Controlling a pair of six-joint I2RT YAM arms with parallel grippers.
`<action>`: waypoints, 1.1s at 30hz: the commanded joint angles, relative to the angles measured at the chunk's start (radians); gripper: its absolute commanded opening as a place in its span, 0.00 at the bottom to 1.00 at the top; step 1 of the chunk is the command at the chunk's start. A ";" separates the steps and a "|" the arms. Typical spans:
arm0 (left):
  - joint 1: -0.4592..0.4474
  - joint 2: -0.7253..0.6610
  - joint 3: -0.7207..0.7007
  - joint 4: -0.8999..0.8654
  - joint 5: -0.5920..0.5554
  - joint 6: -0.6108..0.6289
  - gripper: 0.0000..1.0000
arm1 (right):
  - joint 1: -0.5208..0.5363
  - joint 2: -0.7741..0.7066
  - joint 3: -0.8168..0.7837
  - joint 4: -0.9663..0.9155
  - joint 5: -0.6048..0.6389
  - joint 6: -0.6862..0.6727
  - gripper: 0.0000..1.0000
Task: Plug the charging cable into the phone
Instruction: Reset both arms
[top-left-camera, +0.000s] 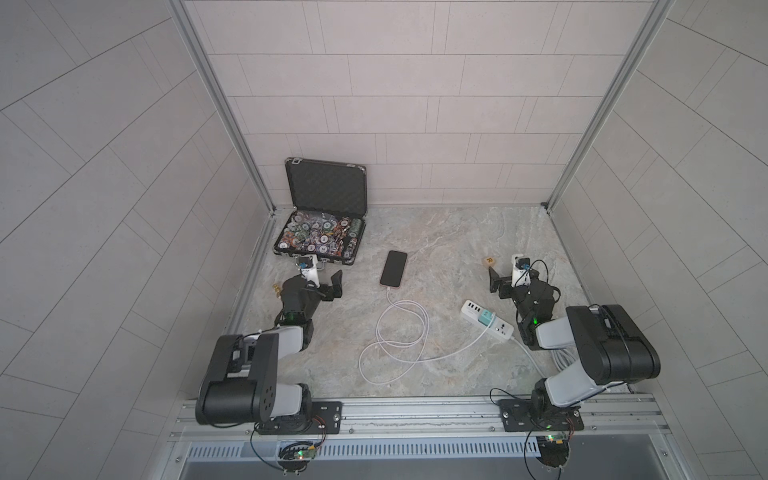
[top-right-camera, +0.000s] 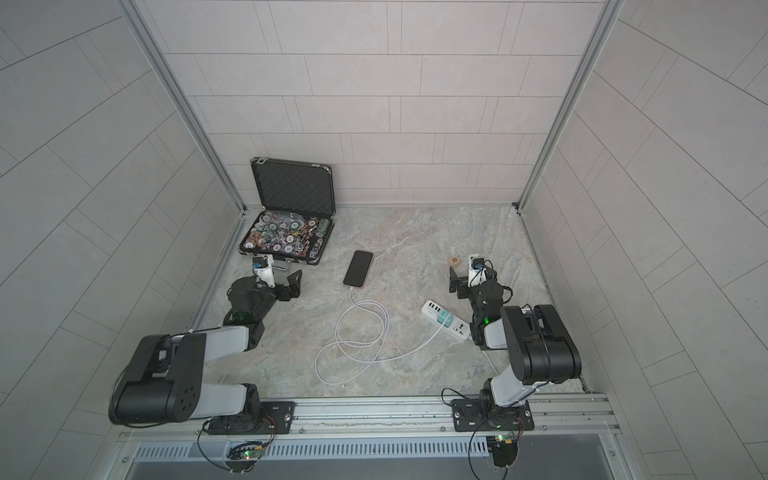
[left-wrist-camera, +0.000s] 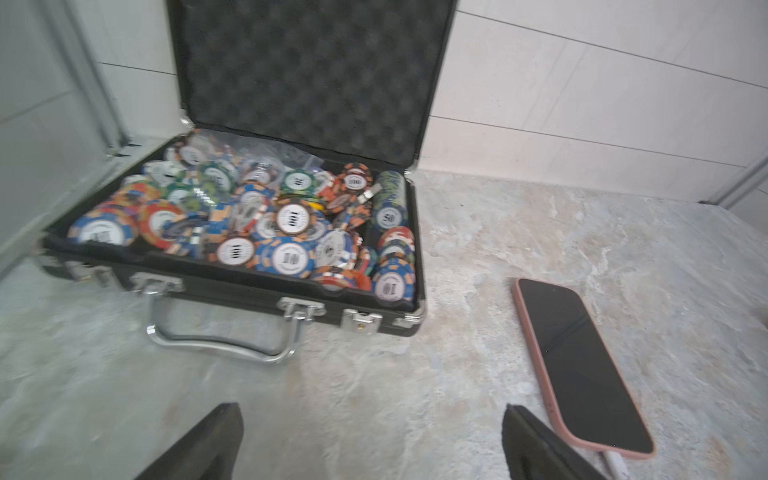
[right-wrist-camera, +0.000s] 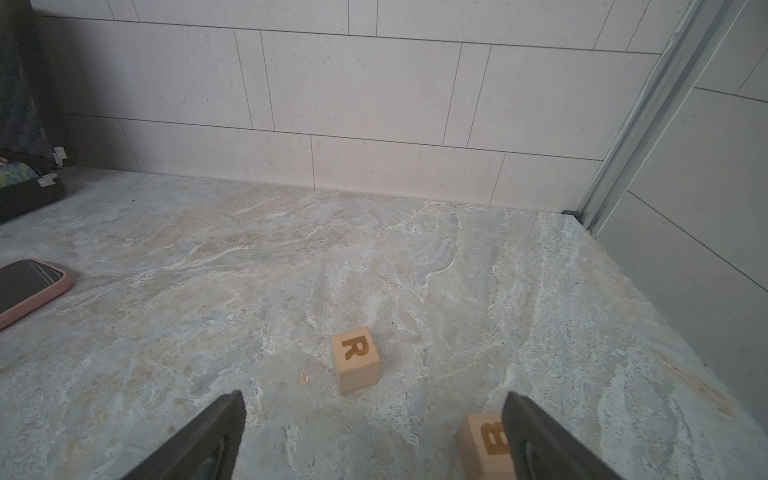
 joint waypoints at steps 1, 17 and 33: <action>-0.044 0.150 0.024 0.165 -0.212 0.027 1.00 | 0.001 0.005 -0.002 0.013 0.006 -0.006 1.00; -0.039 0.130 0.079 0.017 -0.235 -0.008 1.00 | 0.003 0.003 0.016 -0.023 0.023 0.000 1.00; -0.039 0.133 0.073 0.037 -0.230 -0.003 1.00 | 0.000 0.000 0.066 -0.117 0.062 0.018 1.00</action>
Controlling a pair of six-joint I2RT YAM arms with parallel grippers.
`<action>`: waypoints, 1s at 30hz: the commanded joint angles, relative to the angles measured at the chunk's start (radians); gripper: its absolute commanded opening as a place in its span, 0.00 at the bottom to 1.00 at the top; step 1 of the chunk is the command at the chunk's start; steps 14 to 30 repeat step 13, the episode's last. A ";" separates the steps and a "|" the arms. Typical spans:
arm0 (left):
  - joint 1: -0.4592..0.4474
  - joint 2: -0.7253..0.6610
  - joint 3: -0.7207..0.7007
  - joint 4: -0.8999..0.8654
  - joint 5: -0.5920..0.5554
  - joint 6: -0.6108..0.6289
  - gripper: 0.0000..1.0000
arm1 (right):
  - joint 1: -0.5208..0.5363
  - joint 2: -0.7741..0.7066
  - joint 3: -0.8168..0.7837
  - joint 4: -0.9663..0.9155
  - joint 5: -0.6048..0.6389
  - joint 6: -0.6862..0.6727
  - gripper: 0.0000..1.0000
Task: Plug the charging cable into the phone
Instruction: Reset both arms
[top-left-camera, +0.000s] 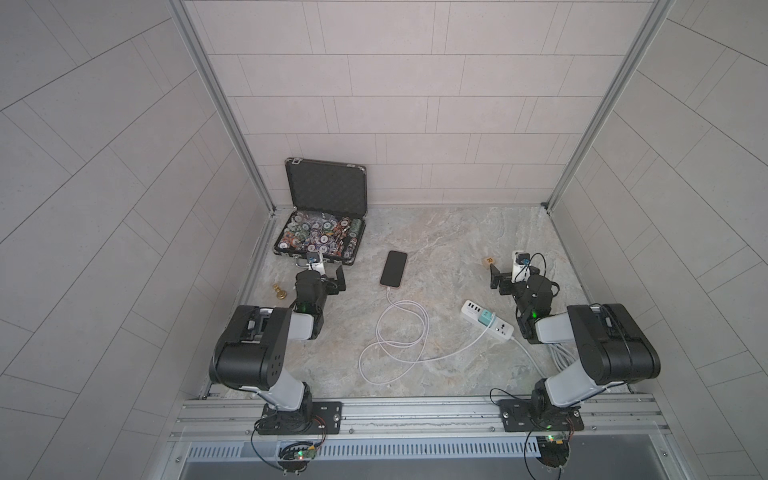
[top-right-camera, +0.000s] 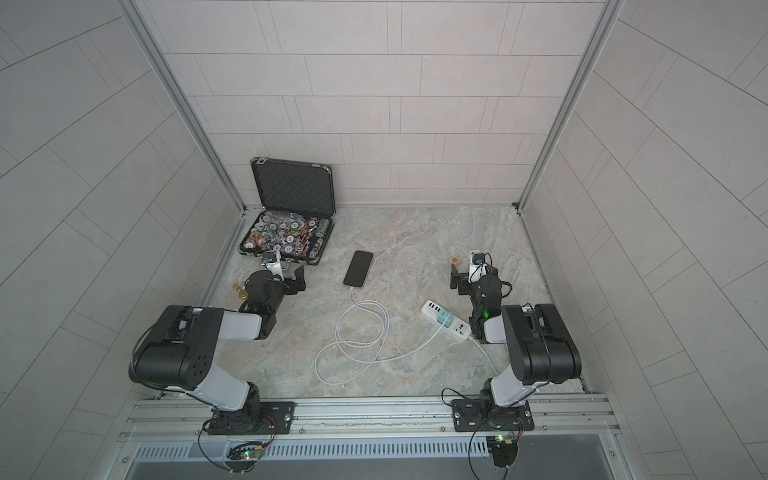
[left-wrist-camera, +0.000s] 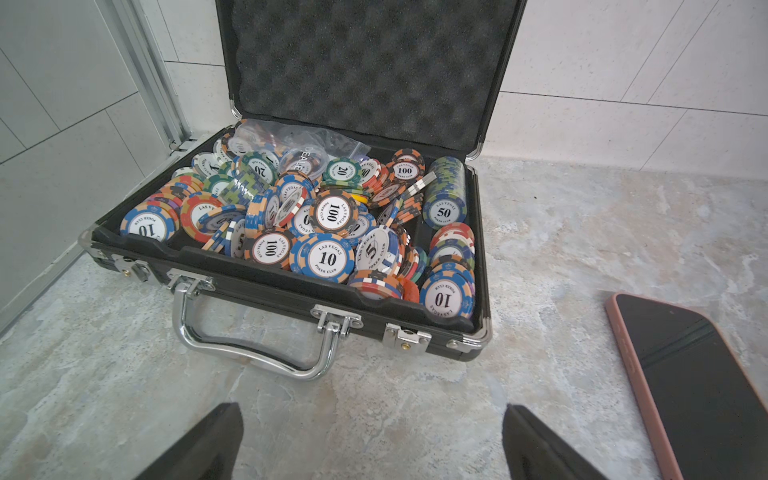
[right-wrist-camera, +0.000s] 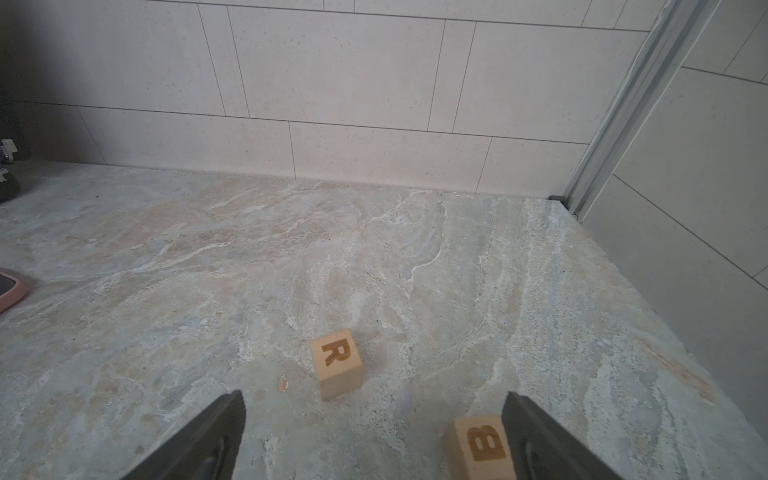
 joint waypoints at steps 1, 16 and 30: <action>0.004 0.003 0.011 0.002 -0.003 -0.001 1.00 | -0.001 0.001 0.009 -0.012 0.011 0.010 1.00; 0.005 0.001 0.013 -0.004 -0.003 0.000 1.00 | -0.001 0.000 0.008 -0.012 0.012 0.010 1.00; 0.005 0.001 0.013 -0.004 -0.003 0.000 1.00 | -0.001 0.000 0.008 -0.012 0.012 0.010 1.00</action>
